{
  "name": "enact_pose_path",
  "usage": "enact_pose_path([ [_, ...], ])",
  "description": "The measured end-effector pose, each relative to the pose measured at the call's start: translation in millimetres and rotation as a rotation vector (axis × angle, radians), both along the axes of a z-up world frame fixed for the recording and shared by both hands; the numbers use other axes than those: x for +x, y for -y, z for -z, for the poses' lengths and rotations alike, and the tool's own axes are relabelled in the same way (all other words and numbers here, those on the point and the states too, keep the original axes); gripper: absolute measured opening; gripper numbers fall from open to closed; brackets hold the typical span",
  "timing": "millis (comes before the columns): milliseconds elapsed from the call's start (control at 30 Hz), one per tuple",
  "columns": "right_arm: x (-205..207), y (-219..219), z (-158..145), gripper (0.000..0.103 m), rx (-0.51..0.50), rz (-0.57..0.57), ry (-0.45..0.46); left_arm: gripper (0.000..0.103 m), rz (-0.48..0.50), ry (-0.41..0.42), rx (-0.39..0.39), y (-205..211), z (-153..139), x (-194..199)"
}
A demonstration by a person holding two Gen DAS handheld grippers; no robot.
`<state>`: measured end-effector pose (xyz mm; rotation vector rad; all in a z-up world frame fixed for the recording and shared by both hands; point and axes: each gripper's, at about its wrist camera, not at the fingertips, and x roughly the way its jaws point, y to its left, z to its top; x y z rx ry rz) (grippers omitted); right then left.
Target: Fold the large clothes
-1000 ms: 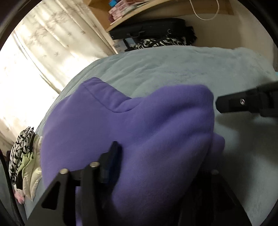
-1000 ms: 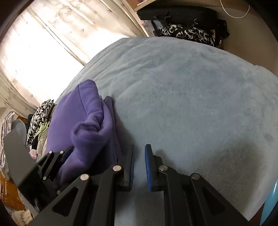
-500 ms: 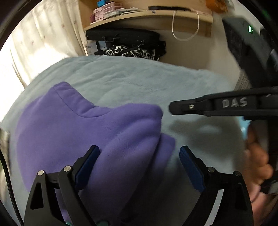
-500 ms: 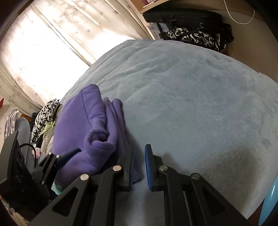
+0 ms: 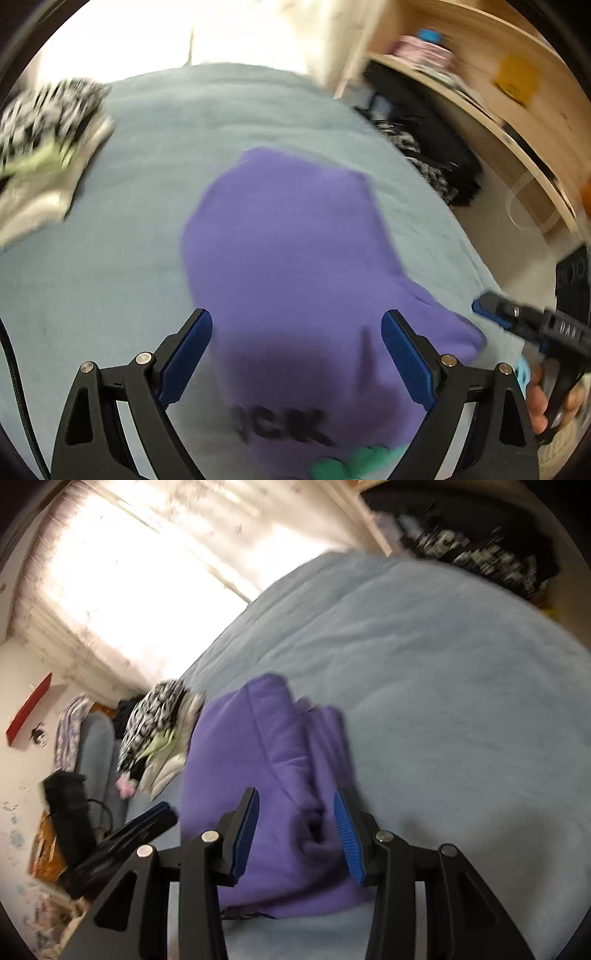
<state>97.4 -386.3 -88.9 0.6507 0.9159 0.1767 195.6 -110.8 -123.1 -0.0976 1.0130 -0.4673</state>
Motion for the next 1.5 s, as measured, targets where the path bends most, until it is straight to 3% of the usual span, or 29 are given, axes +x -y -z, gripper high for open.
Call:
enact_pose_path([
  [133, 34.9, -10.7, 25.8, 0.042, 0.058, -0.104, -0.105, 0.092, -0.052, -0.052, -0.002, -13.5, 16.8, 26.6],
  [300, 69.3, -16.4, 60.3, 0.042, 0.149, -0.163, -0.195, 0.096, -0.063, -0.099, -0.082, -21.9, 32.3, 53.9],
  [333, 73.0, -16.0, 65.7, 0.042, 0.167, -0.161, -0.207, 0.103, -0.066, -0.099, -0.064, -19.3, 36.8, 58.2],
  [433, 77.1, -19.5, 77.0, 0.042, 0.176, -0.154, -0.219, 0.103, -0.051, -0.075, -0.030, -11.4, 44.2, 63.0],
  [533, 67.8, -28.0, 71.8, 0.022, 0.068, -0.158, -0.166, 0.103, -0.030, -0.060, 0.007, -2.5, 42.5, 67.4],
  [600, 55.1, -31.7, 66.8, 0.018, 0.011, -0.155, -0.133, 0.103, 0.002, -0.048, 0.044, 4.2, 38.2, 65.3],
  [767, 20.1, -31.1, 62.3, 0.016, -0.003, -0.120, -0.102, 0.102, 0.105, -0.002, 0.143, 34.2, 27.2, 49.1],
  [867, -3.2, -30.9, 66.0, 0.015, -0.034, -0.093, -0.086, 0.102, 0.157, 0.084, 0.228, 57.7, 24.1, 30.1],
  [1000, -8.7, -24.4, 89.5, 0.014, -0.039, -0.049, -0.079, 0.102, 0.164, 0.186, 0.355, 81.7, 36.4, 14.0],
  [1067, -2.4, -18.5, 96.9, 0.013, 0.006, -0.034, -0.091, 0.102, 0.157, 0.196, 0.365, 85.4, 37.5, 15.6],
  [1133, -0.5, -13.7, 93.3, 0.015, 0.038, -0.032, -0.106, 0.102, 0.150, 0.170, 0.341, 82.4, 34.4, 19.0],
  [1267, 3.2, -11.3, 66.7, 0.027, -0.007, -0.067, -0.105, 0.102, 0.149, 0.123, 0.260, 67.4, 30.3, 23.1],
  [1333, 9.4, -2.2, 50.7, 0.050, -0.009, -0.046, -0.068, 0.102, 0.140, 0.092, 0.221, 59.4, 30.2, 27.3],
  [1400, 22.2, 6.7, 39.1, 0.060, -0.010, -0.012, -0.040, 0.102, 0.135, 0.073, 0.199, 55.0, 30.9, 30.2],
  [1500, 54.4, 14.7, 31.0, 0.060, -0.004, -0.003, -0.024, 0.102, 0.144, 0.074, 0.205, 52.1, 31.6, 32.1],
])
